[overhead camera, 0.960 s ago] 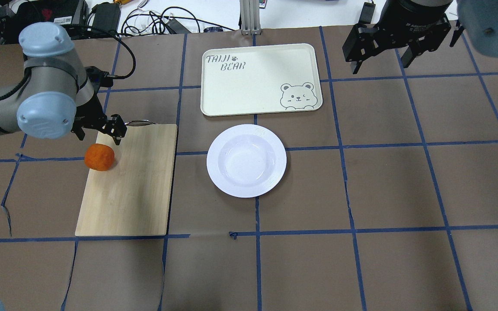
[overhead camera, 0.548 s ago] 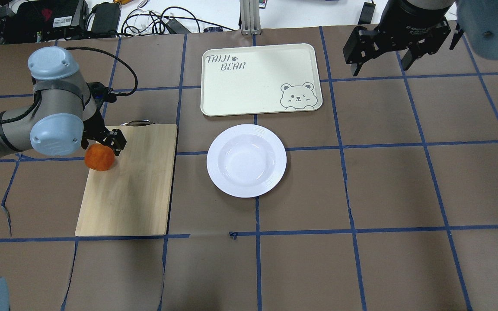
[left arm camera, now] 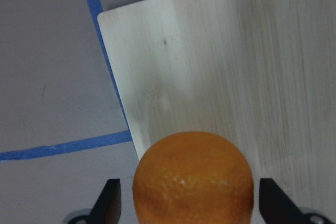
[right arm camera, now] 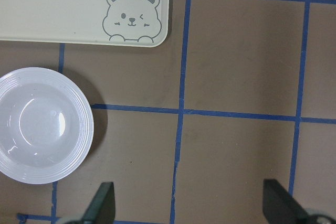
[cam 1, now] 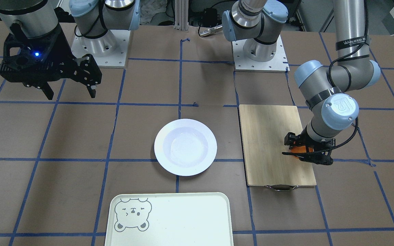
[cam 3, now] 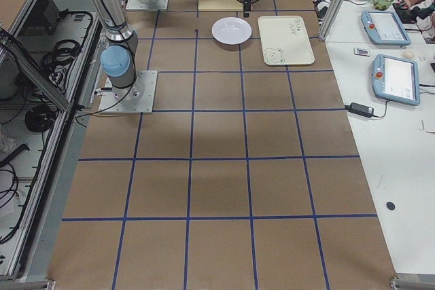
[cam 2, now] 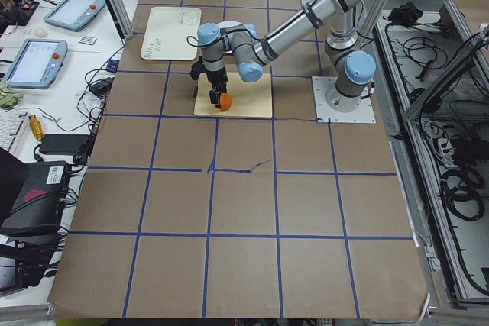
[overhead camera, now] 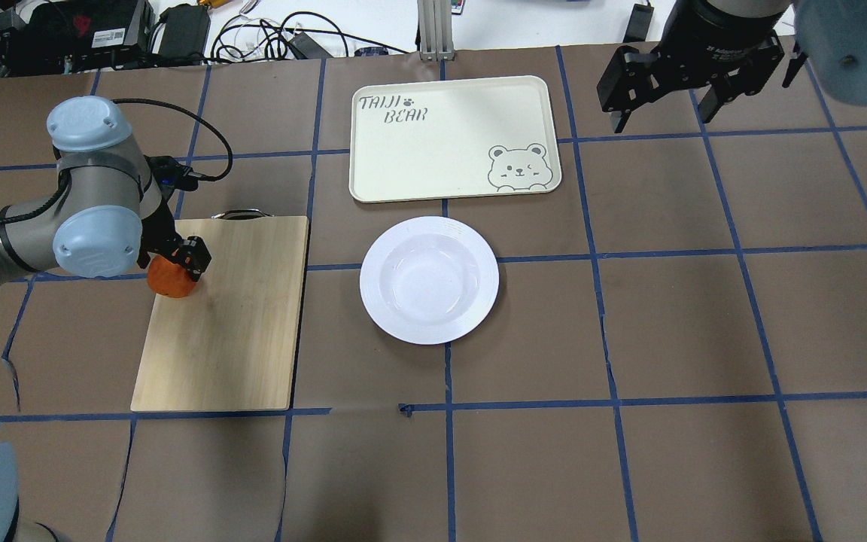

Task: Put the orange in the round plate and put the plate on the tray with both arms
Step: 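Lower the left gripper onto the orange on the cutting board and close, then carry the orange with the left gripper into the white bowl and release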

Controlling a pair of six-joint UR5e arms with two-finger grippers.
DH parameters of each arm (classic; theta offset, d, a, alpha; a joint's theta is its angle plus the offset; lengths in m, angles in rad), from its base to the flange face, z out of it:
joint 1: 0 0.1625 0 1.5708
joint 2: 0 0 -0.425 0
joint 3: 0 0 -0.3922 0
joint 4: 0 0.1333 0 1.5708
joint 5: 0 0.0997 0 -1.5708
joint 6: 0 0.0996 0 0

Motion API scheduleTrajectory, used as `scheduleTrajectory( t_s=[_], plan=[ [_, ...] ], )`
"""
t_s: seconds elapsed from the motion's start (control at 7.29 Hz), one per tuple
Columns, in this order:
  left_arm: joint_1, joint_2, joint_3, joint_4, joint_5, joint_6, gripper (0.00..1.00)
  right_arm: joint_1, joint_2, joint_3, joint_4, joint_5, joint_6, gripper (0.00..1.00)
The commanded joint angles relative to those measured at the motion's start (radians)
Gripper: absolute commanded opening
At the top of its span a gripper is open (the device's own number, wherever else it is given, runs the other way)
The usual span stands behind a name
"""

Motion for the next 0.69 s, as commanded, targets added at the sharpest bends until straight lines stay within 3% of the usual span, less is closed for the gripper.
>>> scheduleTrajectory(
  t_s=[0.0, 0.14, 0.27, 0.55],
  plan=[
    [0.003, -0.002, -0.001, 0.007, -0.007, -0.005, 0.31, 0.000, 0.000, 0.000, 0.000, 0.000, 0.001, 1.00],
    [0.002, 0.006, 0.010, 0.007, -0.049, -0.027, 0.23, 0.000, 0.000, 0.000, 0.000, 0.000, -0.001, 1.00],
    [-0.014, 0.007, 0.048, -0.009, -0.124, -0.134, 0.23, 0.000, 0.000, 0.000, 0.000, -0.002, -0.001, 1.00],
    [-0.140, 0.017, 0.106, -0.070, -0.134, -0.368, 0.24, 0.000, 0.000, 0.000, 0.000, -0.002, -0.001, 1.00]
  ],
)
